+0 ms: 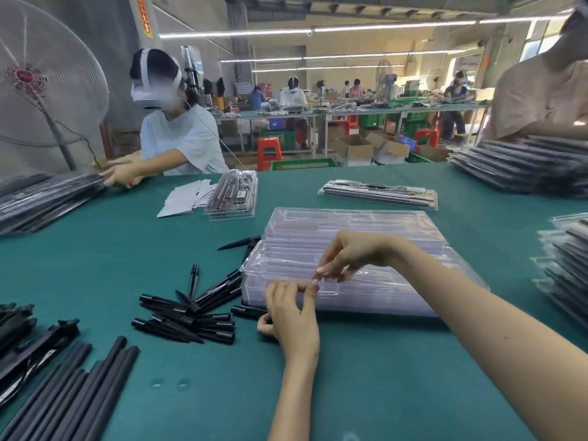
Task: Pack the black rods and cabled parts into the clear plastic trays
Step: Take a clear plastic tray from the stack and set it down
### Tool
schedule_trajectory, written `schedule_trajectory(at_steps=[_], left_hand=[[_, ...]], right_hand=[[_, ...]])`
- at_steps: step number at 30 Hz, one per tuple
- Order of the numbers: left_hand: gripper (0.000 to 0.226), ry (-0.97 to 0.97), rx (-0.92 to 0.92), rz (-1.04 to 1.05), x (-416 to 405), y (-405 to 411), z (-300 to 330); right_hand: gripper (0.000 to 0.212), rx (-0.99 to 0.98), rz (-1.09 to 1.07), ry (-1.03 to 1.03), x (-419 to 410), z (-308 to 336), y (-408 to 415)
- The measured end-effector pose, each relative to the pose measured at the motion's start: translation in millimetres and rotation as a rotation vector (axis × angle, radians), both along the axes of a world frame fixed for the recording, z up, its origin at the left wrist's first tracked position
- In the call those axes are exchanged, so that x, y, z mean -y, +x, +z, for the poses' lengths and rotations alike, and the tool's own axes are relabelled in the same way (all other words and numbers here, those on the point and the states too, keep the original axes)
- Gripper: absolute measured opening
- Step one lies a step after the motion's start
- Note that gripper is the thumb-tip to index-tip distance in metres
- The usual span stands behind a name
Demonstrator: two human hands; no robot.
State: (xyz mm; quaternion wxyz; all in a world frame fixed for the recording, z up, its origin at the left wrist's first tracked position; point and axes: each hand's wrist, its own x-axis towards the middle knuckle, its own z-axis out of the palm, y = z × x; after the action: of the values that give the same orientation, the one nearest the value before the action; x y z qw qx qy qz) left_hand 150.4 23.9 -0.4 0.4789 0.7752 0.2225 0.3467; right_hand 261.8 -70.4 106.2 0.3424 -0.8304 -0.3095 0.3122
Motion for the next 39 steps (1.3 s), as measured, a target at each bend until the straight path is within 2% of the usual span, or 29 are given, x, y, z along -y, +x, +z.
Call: schedule_trajectory(at_steps=[5,9,11,15,21,27,32,35,37,39], left_hand=[[0.021,0.000,0.022,0.021,2,1,-1],[0.020,-0.107,0.102,-0.013,3,2,6],[0.023,-0.143,0.092,-0.059,1,1,9],[0.019,-0.228,0.064,-0.087,1,-3,14],[0.017,-0.248,0.074,-0.080,3,-5,19],[0.023,-0.228,0.068,-0.054,2,-3,15],[0.021,-0.223,0.082,-0.055,0,0,6],[0.015,-0.126,0.071,-0.059,0,1,3],[0.013,0.024,0.022,-0.041,-1,0,0],[0.007,0.137,-0.088,-0.047,-2,1,-3]], right_hand=[[0.011,0.089,0.056,-0.038,-3,4,-5],[0.011,0.503,0.135,0.024,6,1,-16],[0.012,0.602,0.125,0.090,12,-4,-21],[0.014,0.558,0.109,0.138,17,-8,-27],[0.017,0.551,0.082,0.152,16,-8,-25],[0.010,0.347,0.058,0.139,13,-8,-17],[0.016,0.308,0.063,0.081,9,-5,-16],[0.017,0.465,0.106,0.017,5,-4,-22],[0.022,0.737,0.139,-0.093,2,-7,-30],[0.032,1.033,-0.010,-0.083,3,-4,-33]])
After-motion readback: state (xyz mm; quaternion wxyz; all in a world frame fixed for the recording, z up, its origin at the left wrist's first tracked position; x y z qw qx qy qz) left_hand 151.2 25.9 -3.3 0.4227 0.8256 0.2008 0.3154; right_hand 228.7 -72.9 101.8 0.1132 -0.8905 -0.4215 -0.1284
